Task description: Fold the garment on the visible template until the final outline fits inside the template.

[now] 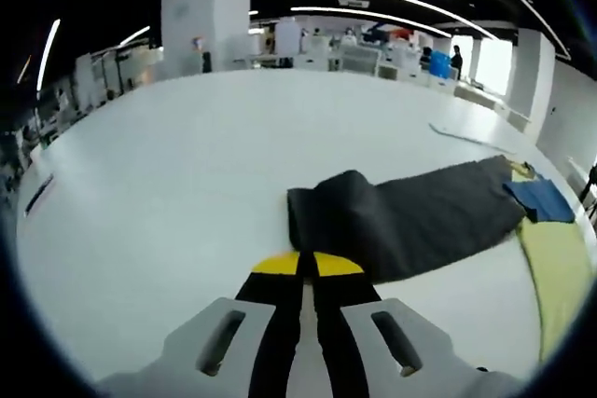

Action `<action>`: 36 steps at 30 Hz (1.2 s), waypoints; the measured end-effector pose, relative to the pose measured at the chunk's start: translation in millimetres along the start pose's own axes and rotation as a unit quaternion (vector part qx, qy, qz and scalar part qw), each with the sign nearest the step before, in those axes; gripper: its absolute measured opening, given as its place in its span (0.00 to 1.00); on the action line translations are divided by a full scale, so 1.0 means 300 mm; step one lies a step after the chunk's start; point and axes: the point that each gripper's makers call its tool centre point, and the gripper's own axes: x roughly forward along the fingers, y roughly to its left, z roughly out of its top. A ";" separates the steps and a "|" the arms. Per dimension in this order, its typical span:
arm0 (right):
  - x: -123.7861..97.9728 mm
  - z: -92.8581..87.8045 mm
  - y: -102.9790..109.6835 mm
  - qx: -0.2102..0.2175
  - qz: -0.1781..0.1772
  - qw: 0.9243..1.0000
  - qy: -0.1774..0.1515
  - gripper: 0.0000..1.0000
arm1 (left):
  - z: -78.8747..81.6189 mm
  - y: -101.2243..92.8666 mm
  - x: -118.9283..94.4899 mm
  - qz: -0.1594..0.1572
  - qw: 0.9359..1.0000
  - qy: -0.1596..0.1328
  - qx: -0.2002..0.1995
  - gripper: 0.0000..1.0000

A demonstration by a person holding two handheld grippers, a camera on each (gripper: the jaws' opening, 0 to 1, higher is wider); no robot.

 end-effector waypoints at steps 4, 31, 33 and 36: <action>-0.003 -0.012 -0.003 0.002 -0.005 1.000 0.002 0.88 | 0.014 0.016 -0.028 0.023 0.999 -0.020 -0.027 0.01; -0.008 -0.025 0.000 -0.005 -0.001 1.000 -0.001 0.89 | 0.161 -0.165 -0.074 -0.027 0.995 -0.082 -0.051 0.01; -0.011 -0.028 -0.001 -0.005 -0.001 1.000 -0.001 0.89 | 0.172 -0.188 -0.075 -0.035 0.994 -0.086 -0.052 0.01; -0.013 -0.029 -0.002 -0.005 -0.001 1.000 -0.001 0.89 | 0.189 -0.233 -0.076 -0.052 0.994 -0.088 -0.046 0.01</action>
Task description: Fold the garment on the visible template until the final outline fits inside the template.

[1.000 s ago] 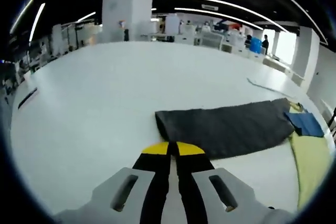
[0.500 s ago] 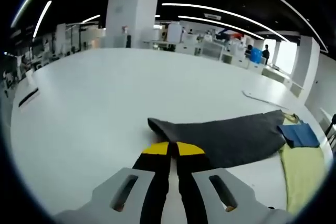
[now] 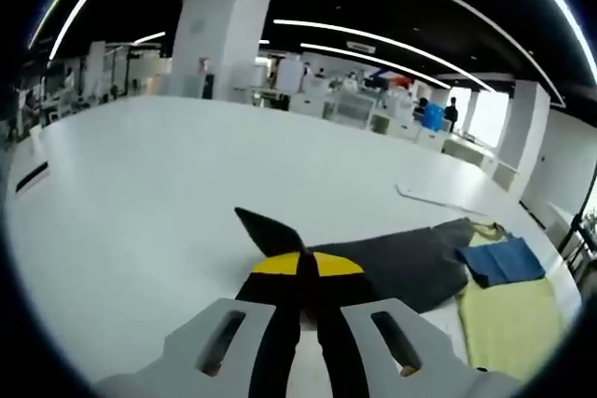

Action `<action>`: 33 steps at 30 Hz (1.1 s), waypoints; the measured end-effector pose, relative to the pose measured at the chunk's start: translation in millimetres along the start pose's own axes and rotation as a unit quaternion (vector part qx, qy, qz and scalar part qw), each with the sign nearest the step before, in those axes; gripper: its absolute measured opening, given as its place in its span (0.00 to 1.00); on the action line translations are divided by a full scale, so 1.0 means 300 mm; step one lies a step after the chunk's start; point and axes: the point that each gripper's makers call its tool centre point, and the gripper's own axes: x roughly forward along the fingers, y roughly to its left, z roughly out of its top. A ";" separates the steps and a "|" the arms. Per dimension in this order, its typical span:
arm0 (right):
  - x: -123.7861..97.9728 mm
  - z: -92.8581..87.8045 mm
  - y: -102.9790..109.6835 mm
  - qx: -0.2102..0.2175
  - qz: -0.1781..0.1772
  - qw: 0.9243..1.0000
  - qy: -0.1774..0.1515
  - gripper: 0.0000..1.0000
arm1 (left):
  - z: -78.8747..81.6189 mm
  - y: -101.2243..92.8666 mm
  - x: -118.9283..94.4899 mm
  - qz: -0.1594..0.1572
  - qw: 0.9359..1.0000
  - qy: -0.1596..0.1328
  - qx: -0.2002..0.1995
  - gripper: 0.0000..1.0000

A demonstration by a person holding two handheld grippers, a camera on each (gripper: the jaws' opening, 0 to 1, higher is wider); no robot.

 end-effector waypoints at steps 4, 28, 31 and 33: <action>0.000 -0.003 0.000 0.002 0.001 1.000 -0.001 0.89 | 0.019 -0.049 0.005 -0.020 1.000 -0.008 -0.009 0.01; -0.001 -0.022 0.043 0.006 0.012 1.000 -0.016 0.93 | 0.080 -0.402 0.051 -0.146 0.988 -0.022 -0.044 0.01; 0.000 -0.019 0.055 0.016 0.016 0.999 -0.024 0.96 | 0.084 -0.440 0.053 -0.153 0.987 -0.024 -0.044 0.01; -0.001 -0.018 0.061 0.023 0.019 0.999 -0.029 0.97 | 0.089 -0.470 0.054 -0.161 0.986 -0.027 -0.040 0.01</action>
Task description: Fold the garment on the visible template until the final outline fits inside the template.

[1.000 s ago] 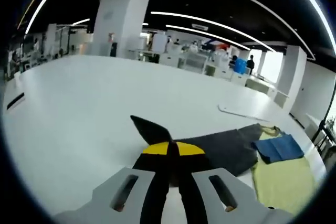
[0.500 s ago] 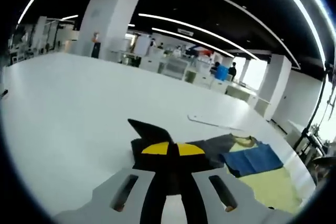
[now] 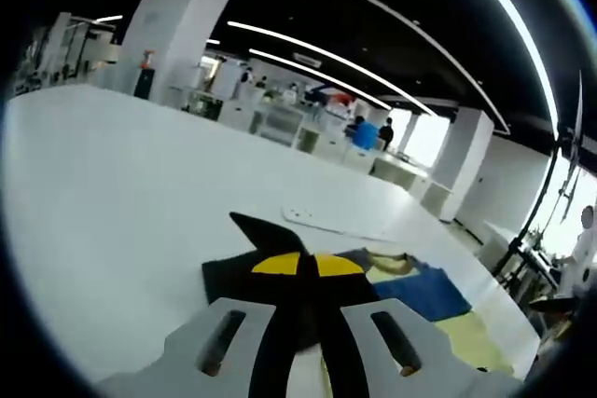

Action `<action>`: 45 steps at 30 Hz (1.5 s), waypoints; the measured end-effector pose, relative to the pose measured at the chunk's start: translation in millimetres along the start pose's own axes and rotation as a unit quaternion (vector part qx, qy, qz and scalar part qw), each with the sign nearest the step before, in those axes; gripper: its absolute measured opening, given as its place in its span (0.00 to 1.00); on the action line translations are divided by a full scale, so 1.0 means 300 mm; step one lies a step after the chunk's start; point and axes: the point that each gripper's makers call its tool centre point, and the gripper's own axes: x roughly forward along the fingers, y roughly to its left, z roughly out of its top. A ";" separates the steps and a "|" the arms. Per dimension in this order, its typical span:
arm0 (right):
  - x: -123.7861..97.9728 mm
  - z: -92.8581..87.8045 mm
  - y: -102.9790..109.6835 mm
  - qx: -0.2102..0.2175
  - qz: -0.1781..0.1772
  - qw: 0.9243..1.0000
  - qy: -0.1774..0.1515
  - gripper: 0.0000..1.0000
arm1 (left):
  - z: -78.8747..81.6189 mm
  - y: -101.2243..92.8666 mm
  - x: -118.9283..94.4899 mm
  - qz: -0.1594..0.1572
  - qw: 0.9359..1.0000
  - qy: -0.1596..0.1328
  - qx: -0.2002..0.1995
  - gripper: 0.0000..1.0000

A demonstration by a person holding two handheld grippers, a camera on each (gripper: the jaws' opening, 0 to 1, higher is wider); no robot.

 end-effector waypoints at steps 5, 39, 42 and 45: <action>0.008 -0.015 0.010 0.004 0.004 1.000 0.003 0.98 | 0.011 -0.070 0.027 -0.019 1.000 -0.009 -0.002 0.01; 0.002 -0.086 -0.059 0.014 -0.008 1.000 0.017 0.95 | -0.074 -0.478 0.235 -0.127 0.991 0.016 0.048 0.01; 0.002 -0.091 -0.066 0.015 -0.009 1.000 0.019 0.95 | -0.099 -0.511 0.258 -0.132 0.989 0.024 0.053 0.01; 0.001 -0.096 -0.069 0.016 -0.010 1.000 0.020 0.95 | -0.117 -0.539 0.272 -0.137 0.989 0.029 0.055 0.01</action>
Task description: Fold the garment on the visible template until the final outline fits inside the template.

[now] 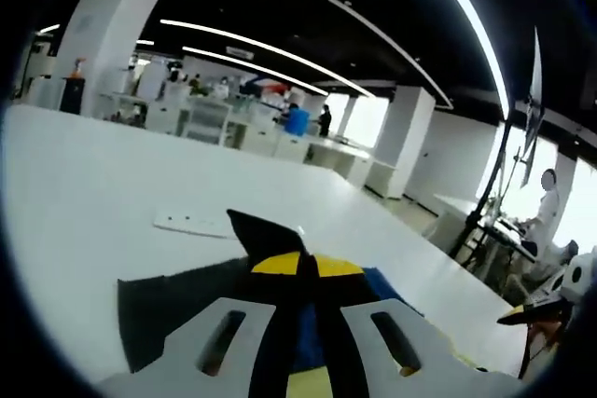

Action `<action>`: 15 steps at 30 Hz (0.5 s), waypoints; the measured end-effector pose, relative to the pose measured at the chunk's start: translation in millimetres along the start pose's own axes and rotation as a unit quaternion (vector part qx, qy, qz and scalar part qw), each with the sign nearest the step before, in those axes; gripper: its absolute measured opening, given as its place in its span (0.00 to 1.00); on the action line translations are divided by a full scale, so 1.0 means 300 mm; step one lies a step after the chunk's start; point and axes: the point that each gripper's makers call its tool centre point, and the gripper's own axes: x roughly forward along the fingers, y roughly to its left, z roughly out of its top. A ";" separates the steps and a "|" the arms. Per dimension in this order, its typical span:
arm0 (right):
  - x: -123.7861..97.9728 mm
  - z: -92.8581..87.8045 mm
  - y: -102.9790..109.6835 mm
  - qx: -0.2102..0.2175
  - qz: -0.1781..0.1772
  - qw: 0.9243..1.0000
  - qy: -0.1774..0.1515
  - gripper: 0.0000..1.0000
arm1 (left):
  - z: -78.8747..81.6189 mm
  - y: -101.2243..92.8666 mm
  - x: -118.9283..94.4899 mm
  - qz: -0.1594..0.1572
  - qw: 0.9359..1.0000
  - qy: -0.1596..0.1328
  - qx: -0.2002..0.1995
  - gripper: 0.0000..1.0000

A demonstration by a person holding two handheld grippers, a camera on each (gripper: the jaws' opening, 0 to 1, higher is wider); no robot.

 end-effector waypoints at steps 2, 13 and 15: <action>-0.001 -0.004 -0.003 0.000 0.000 1.000 0.001 0.95 | -0.012 -0.025 0.022 -0.005 1.000 0.004 0.001 0.01; -0.010 -0.012 -0.028 0.006 -0.006 1.000 0.004 0.95 | -0.037 -0.127 0.095 -0.033 0.999 0.010 0.001 0.01; -0.013 -0.014 -0.033 0.008 -0.008 1.000 0.003 0.95 | -0.044 -0.138 0.108 -0.036 0.999 0.014 0.005 0.01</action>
